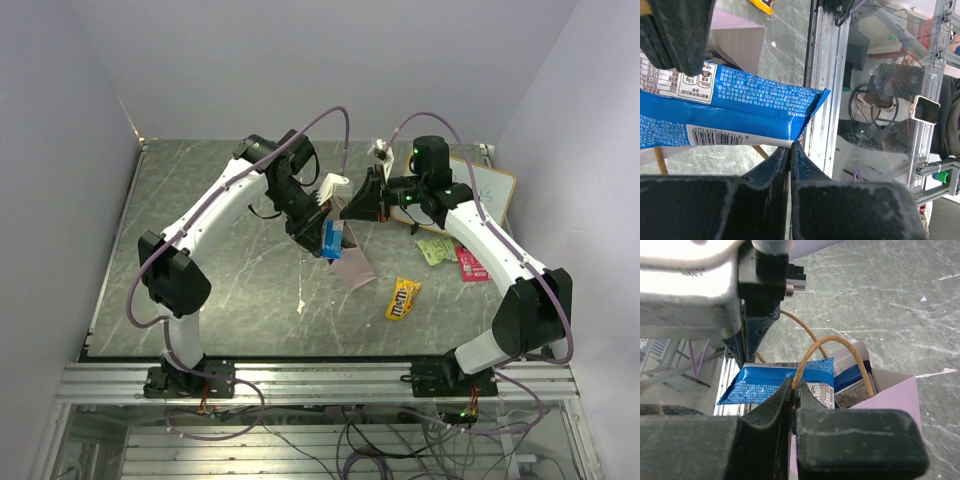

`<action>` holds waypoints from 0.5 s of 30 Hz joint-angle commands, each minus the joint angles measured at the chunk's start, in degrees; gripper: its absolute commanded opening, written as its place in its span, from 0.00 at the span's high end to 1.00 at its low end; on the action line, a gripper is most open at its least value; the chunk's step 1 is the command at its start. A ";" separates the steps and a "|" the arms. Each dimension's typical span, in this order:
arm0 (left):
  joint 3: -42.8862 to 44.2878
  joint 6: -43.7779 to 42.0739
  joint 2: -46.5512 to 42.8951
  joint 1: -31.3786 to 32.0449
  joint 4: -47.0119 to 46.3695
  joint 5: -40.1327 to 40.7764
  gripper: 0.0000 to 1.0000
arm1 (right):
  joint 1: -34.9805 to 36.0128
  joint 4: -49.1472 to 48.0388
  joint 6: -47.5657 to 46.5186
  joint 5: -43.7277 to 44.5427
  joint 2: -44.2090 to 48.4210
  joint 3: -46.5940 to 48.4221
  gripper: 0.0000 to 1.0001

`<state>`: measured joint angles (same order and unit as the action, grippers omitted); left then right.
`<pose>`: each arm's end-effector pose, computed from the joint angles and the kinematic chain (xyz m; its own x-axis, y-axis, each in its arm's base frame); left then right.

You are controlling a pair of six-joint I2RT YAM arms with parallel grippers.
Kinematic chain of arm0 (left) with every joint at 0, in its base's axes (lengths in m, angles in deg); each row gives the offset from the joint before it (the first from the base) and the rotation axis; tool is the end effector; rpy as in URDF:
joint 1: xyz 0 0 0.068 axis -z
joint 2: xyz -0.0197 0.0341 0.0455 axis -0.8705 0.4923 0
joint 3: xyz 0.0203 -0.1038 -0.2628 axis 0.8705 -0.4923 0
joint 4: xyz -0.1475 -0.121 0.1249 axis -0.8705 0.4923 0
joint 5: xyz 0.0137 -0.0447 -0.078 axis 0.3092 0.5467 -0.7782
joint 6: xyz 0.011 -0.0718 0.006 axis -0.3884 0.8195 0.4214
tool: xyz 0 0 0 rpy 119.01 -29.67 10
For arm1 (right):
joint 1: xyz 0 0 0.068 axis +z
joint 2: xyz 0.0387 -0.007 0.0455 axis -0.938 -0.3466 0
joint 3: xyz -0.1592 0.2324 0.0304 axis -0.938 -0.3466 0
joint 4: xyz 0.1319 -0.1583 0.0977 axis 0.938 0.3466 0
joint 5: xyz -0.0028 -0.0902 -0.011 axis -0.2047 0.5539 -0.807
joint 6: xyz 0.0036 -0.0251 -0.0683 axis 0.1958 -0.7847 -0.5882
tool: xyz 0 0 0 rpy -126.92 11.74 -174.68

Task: Place the snacks into the paper bag
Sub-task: Place the snack in the paper bag.

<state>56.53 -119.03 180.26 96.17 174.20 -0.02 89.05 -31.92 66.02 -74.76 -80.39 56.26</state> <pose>0.2387 -0.2265 0.3420 -0.4201 0.7291 -0.5403 0.8459 0.0991 -0.5240 0.2691 0.1547 0.3525 -0.3577 -0.1620 -0.9197 -0.9336 0.0385 0.3564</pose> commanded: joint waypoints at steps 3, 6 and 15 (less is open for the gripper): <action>3.82 -0.16 1.94 -0.46 1.49 -1.61 0.85 | 0.27 0.18 -0.53 -1.06 1.74 1.28 1.00; 4.14 -0.48 2.22 -0.55 1.56 -1.25 0.84 | 0.28 0.24 -0.52 -0.85 1.85 1.24 1.00; 3.66 -0.77 2.41 -0.81 1.58 1.76 0.83 | 0.31 0.17 -0.48 -0.54 1.49 1.52 1.00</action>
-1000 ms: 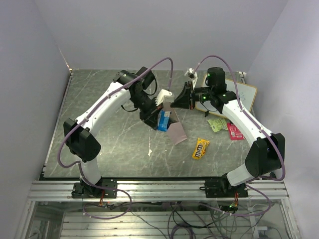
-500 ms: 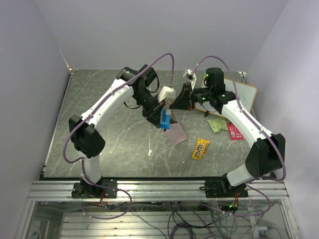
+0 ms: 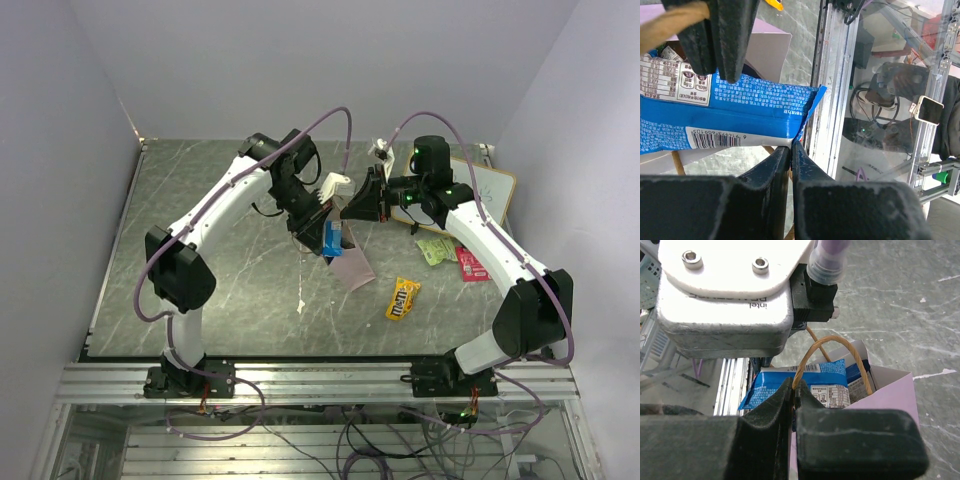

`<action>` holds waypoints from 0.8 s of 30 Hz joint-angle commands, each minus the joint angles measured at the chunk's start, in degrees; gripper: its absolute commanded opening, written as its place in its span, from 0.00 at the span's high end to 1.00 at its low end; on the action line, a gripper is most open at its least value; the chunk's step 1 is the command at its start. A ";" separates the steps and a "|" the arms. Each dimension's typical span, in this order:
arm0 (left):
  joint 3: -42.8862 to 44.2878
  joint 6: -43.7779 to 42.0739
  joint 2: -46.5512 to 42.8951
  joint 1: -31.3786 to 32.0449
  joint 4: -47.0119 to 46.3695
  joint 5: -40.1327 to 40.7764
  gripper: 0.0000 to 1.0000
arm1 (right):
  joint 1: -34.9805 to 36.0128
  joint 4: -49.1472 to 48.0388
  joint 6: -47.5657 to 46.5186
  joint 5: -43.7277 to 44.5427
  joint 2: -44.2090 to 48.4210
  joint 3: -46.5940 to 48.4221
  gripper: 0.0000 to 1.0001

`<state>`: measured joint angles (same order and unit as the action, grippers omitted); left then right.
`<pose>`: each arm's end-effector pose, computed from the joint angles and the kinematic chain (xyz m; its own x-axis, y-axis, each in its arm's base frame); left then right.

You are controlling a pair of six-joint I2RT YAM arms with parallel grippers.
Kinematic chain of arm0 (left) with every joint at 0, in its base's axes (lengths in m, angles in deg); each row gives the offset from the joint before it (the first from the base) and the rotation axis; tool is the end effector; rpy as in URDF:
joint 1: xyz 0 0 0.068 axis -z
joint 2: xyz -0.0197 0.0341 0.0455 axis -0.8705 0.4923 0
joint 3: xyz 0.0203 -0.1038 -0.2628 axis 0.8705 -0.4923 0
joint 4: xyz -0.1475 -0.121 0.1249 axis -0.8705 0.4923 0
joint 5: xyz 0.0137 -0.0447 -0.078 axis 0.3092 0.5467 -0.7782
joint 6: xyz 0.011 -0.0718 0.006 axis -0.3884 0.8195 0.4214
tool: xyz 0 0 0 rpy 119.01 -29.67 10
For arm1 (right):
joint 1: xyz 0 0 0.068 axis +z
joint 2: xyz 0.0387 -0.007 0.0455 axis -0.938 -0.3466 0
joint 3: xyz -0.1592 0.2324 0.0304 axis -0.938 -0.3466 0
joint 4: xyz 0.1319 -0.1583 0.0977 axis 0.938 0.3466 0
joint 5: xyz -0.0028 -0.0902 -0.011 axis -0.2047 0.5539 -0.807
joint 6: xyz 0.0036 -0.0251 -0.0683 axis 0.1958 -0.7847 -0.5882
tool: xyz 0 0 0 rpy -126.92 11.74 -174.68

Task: Place the snacks into the paper bag
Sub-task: Place the snack in the paper bag.

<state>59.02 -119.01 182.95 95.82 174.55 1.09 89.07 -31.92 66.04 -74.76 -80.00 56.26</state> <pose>0.2500 -0.2311 0.3361 -0.4257 0.7362 -0.5260 0.8464 0.1185 -0.5191 0.2675 0.1542 0.3545 -0.3521 -0.1601 -0.9222 -0.9357 0.0375 0.3508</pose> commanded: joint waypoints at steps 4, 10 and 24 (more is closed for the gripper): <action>0.82 -1.20 -0.82 -0.52 1.22 1.22 0.84 | 0.26 0.07 -0.50 -0.28 0.70 1.62 1.00; 0.26 -1.75 -0.93 -0.61 1.23 2.12 0.80 | 0.30 -0.02 -0.28 -0.49 0.13 2.02 1.00; 2.55 -0.96 -0.03 -1.20 -0.23 2.48 0.66 | 0.27 -0.37 -0.11 -0.40 0.16 1.64 1.00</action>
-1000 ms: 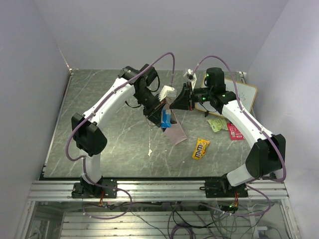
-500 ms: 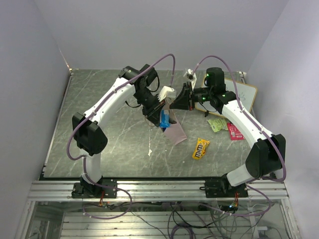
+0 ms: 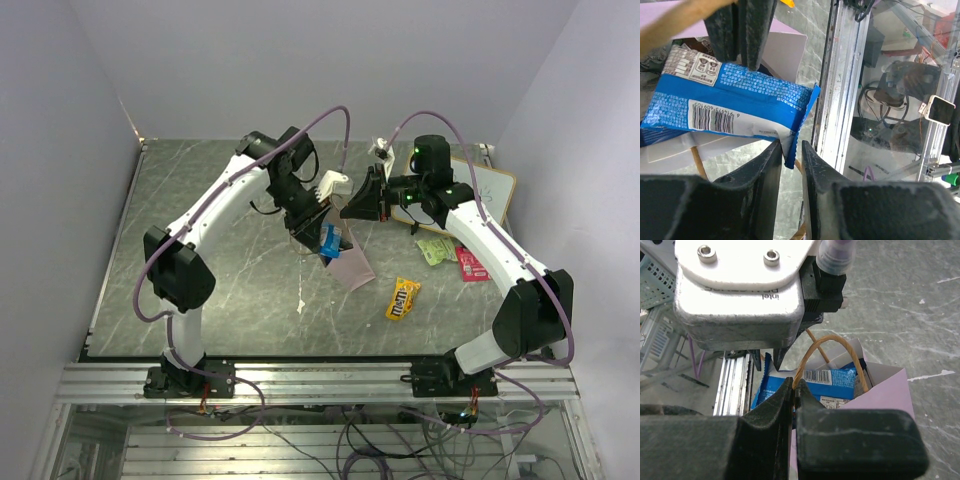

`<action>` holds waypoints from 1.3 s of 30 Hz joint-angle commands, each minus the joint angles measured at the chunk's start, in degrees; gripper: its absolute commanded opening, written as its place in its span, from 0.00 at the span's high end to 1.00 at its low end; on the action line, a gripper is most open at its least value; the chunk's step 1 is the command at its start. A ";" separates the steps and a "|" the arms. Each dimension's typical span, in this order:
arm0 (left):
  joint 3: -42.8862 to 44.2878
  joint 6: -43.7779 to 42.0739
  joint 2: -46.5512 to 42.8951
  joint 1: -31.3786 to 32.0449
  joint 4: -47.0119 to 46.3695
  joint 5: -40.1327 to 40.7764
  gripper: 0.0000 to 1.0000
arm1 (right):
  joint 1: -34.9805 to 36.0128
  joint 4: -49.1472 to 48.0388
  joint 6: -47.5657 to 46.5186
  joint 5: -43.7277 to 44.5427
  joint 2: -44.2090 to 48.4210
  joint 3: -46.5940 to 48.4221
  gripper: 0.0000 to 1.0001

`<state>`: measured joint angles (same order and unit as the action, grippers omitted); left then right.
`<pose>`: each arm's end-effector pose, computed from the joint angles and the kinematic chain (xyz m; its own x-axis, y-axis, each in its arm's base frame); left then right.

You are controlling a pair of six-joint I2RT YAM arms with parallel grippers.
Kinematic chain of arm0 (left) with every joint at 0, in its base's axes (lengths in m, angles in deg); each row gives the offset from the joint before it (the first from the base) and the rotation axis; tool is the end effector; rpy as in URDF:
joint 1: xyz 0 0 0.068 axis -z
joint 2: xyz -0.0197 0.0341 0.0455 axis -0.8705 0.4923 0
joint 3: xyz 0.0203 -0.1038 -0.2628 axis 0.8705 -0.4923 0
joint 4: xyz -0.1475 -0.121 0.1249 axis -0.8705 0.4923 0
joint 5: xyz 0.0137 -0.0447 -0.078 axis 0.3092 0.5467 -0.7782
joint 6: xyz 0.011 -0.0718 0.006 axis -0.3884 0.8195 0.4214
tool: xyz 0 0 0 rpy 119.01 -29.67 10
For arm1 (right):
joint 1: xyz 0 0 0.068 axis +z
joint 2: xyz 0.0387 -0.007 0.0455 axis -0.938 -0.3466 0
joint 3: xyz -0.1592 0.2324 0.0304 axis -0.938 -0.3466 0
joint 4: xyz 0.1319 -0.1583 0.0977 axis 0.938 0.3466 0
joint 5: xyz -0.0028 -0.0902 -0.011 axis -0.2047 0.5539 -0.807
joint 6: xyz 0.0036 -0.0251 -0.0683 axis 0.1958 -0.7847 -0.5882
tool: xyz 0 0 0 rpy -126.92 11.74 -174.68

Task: Place the snacks into the paper bag
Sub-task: Place the snack in the paper bag.

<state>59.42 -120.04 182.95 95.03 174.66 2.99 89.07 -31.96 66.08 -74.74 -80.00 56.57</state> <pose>0.2542 -0.2266 0.3362 -0.4131 0.7427 -0.5270 0.8629 0.1342 -0.4872 0.2677 0.1543 0.3561 -0.3474 -0.1582 -0.9243 -0.9375 0.0372 0.3460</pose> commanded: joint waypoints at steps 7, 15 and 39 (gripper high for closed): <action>3.32 3.11 -0.21 -0.73 -3.56 4.04 0.64 | 0.29 -0.42 0.02 -0.63 -0.19 1.52 1.00; 0.86 5.73 -2.17 -0.77 -9.06 7.09 0.58 | 0.30 -0.33 -0.06 -0.71 -0.36 1.46 1.00; -22.37 4.46 -18.20 -0.55 -35.25 2.20 0.39 | 0.17 -2.58 2.34 -0.99 -0.43 0.95 1.00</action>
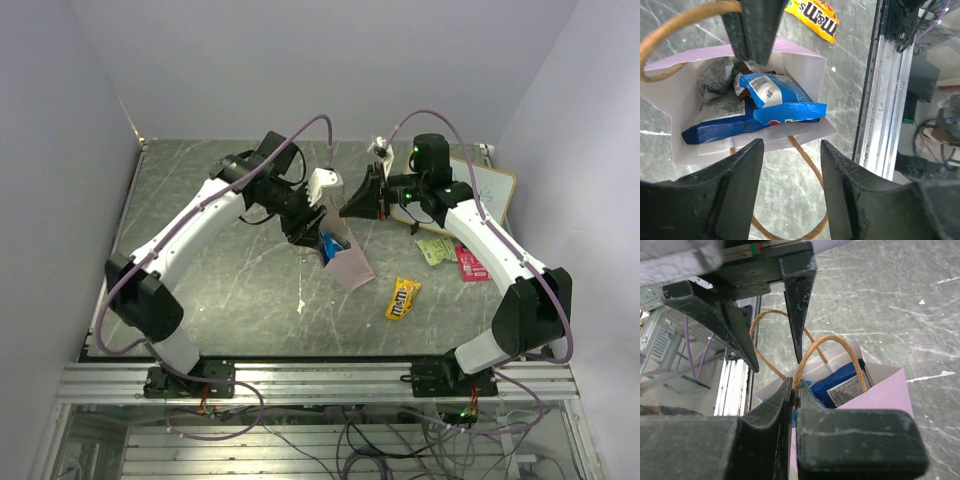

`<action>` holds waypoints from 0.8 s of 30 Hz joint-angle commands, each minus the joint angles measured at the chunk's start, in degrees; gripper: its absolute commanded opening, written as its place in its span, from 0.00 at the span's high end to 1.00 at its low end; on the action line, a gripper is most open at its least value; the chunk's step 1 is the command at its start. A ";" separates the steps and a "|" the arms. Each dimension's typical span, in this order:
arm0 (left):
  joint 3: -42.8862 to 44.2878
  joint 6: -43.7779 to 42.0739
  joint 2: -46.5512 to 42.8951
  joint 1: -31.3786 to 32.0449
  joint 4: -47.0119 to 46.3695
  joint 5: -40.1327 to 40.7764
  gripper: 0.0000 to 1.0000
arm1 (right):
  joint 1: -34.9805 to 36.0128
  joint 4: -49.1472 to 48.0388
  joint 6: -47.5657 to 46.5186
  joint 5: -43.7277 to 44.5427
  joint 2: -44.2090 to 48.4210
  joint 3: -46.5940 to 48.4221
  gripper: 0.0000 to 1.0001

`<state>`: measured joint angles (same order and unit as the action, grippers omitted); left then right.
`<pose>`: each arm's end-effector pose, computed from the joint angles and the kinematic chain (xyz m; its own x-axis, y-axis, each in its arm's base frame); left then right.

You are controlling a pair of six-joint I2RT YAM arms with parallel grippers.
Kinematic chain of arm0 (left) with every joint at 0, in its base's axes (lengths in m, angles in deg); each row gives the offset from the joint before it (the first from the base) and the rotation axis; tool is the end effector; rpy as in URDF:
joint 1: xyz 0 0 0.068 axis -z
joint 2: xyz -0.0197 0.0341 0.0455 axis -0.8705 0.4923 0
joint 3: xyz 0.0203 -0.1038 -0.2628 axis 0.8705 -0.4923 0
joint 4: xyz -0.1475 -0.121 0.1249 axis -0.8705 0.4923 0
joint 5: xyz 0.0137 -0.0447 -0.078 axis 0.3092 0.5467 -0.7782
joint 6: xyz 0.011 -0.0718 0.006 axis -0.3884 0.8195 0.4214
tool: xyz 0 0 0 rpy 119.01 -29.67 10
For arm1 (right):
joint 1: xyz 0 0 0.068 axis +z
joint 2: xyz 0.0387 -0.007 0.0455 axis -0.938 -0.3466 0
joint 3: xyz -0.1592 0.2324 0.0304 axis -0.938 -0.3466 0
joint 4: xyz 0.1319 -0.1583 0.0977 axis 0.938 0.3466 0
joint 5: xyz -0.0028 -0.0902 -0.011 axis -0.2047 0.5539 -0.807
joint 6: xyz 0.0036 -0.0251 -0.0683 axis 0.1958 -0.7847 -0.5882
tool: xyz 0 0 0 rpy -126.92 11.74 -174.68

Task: Place the snacks into the paper bag
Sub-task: Place the snack in the paper bag.

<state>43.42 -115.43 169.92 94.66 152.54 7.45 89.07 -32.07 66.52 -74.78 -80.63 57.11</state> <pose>0.2421 -0.2116 0.3508 -0.3139 0.6394 -0.7019 0.9481 0.1722 -0.2672 0.2705 0.1553 0.3560 -0.3543 -0.1577 -0.9217 -0.9349 0.0377 0.3529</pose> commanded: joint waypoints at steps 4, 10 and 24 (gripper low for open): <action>-13.60 3.33 -8.07 0.03 -22.58 -0.15 0.39 | 0.19 -3.54 3.80 -1.76 -0.24 1.62 1.00; -19.64 6.89 -9.39 0.13 -30.33 3.27 0.41 | 0.14 -3.80 5.00 -1.97 -0.61 3.44 1.00; -24.03 8.34 -10.35 0.07 -33.93 3.41 0.41 | 0.21 -4.99 4.41 -0.09 1.02 -0.21 1.00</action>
<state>19.88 -107.80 161.82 94.73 122.02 11.93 89.07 -34.61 70.47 -74.89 -80.98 57.77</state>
